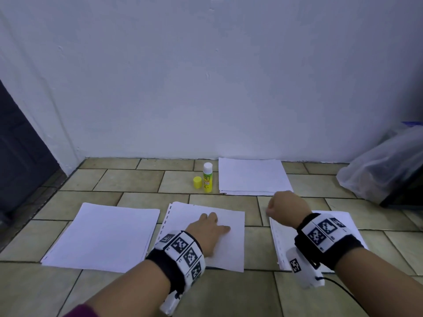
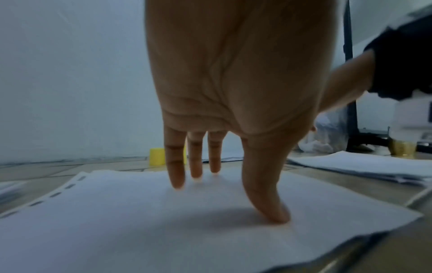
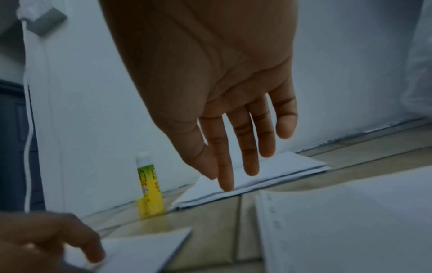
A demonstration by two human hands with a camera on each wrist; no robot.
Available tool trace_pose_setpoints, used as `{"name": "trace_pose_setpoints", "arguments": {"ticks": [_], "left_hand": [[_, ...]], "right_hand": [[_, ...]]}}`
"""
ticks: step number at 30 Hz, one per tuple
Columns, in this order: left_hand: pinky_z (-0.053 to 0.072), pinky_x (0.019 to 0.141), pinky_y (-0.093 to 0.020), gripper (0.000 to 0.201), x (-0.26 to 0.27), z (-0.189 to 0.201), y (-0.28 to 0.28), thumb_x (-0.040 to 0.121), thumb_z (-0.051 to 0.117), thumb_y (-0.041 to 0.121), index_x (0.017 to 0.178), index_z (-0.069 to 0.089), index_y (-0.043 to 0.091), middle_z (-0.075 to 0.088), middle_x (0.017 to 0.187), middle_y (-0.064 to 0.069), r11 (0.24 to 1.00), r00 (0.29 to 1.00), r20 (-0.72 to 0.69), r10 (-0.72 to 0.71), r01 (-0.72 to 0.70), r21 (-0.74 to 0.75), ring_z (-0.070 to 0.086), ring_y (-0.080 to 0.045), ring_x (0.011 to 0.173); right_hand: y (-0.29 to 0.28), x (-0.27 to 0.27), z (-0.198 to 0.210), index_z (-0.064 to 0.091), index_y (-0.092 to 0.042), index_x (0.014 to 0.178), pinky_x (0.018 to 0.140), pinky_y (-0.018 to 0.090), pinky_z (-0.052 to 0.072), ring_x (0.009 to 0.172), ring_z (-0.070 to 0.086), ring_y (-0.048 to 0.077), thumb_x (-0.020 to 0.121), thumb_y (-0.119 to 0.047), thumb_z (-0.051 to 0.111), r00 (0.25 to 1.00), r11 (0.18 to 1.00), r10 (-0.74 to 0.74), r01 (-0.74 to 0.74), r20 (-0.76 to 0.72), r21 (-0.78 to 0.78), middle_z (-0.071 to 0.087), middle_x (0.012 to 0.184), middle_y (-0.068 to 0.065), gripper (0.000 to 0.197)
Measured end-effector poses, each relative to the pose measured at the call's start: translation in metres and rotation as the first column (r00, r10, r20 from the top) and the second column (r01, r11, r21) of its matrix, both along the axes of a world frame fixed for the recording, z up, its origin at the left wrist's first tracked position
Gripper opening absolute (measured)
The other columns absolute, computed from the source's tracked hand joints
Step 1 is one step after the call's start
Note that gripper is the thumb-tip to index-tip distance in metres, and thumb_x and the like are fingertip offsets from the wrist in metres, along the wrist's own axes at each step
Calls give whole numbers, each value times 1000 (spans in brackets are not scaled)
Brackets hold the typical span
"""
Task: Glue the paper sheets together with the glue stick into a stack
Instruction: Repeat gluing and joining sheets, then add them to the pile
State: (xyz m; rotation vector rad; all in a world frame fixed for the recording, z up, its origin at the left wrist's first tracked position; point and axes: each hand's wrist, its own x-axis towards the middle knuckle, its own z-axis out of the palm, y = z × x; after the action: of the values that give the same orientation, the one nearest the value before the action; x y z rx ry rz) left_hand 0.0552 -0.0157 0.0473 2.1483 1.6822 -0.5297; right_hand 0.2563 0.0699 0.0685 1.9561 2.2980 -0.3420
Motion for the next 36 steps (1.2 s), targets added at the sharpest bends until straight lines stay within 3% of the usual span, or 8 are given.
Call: {"name": "trace_pose_setpoints", "arguments": {"ticks": [4,7,12,17,23,27,30,36], "left_hand": [[16,111,-64,78,-9,-6,1,91,62,31,150,13,43,-8,160,-4,993,995,43,95,-91,-75,-13,-40,144],[16,109,-68,79,-15,-12,3,95,55,38,150,0,45,-17,160,2,986,991,49,121,-115,-123,-16,-42,144],[14,110,-68,77,-16,-16,6,95,52,41,150,-1,44,-22,159,5,982,992,27,120,-115,-149,-19,-41,143],[13,111,-68,65,-13,-13,5,96,53,37,151,20,29,-23,158,5,979,992,16,128,-124,-165,-20,-41,143],[12,110,-68,77,-15,-13,4,96,53,39,150,-1,45,-22,159,5,976,988,49,145,-135,-170,-20,-41,143],[13,111,-68,76,-11,-14,4,97,50,42,149,-5,46,-23,158,4,972,984,39,173,-164,-169,-20,-41,143],[18,108,-69,74,6,-13,5,98,45,44,150,-8,44,-24,158,0,960,972,-4,234,-232,-158,-17,-47,142],[15,114,-59,75,24,-6,10,99,40,49,152,-11,33,-14,158,-17,976,975,-110,192,-202,-79,1,-57,138]], "right_hand": [[20,-33,12,71,-9,92,76,26,48,93,62,19,84,-23,62,970,994,93,-105,-224,-43,66,92,1,18],[36,-63,12,64,-15,114,88,25,42,109,56,17,84,-35,69,926,990,106,-132,-363,-47,62,112,2,37],[57,-110,1,51,-16,131,85,22,38,114,55,18,82,-34,72,826,996,-5,-48,-563,-79,59,124,5,57],[63,-132,-13,60,-13,122,81,23,37,107,56,20,86,-29,69,802,996,-13,-45,-597,-82,60,121,5,41],[65,-112,-6,60,-12,86,58,16,33,86,53,21,93,-26,59,783,988,19,-111,-621,-109,56,84,3,16],[61,-80,17,58,-27,112,56,25,49,70,65,19,91,-33,60,817,914,-3,-232,-577,-334,62,97,0,22],[58,-56,37,62,-28,116,49,20,45,57,62,10,73,-28,80,880,957,86,-203,-467,-206,66,82,-3,46],[41,-45,31,54,-11,103,59,36,57,65,63,24,77,-6,75,750,1000,4,-16,-662,-13,63,91,13,34]]}}
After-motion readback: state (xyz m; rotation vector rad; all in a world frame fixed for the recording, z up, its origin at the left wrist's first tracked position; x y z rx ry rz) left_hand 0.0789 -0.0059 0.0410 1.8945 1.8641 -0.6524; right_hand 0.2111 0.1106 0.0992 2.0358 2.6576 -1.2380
